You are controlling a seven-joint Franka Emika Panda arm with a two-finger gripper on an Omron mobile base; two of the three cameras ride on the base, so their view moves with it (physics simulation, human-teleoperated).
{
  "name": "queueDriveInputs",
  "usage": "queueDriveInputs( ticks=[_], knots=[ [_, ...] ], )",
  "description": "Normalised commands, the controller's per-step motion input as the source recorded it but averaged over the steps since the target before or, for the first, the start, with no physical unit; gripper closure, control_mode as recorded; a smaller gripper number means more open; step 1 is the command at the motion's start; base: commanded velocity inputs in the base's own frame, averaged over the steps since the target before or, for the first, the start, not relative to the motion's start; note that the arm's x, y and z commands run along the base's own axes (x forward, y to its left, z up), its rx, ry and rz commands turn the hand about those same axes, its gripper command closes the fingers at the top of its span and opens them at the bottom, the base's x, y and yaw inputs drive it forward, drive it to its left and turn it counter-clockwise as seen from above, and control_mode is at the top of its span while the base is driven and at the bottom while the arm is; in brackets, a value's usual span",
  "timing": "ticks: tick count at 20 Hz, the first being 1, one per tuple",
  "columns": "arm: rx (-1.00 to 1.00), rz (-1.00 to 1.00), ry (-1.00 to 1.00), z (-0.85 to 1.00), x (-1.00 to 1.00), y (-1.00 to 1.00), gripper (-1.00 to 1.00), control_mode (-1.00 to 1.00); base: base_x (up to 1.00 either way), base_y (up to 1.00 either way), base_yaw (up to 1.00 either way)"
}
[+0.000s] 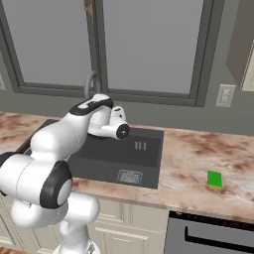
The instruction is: Soak the sponge with water for a few seconds and then drop it inside the sink.
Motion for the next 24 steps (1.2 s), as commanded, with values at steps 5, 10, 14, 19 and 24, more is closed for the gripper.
queueDriveInputs(
  ticks=[5,10,14,19,24],
  knots=[
    [0.00,0.00,0.00,-0.17,0.12,0.00,-1.00,-1.00,0.00,0.00,0.00],
    [0.00,0.00,0.00,-0.21,0.16,0.00,-1.00,-1.00,0.00,0.00,0.00],
    [0.00,0.00,0.00,-0.08,0.25,0.00,-1.00,-1.00,0.00,0.00,0.00],
    [0.00,0.00,0.00,-0.06,0.38,0.00,-1.00,-1.00,0.00,0.00,0.00],
    [0.00,0.00,0.00,-0.07,0.31,0.00,-1.00,-1.00,0.00,0.00,0.00]
  ],
)
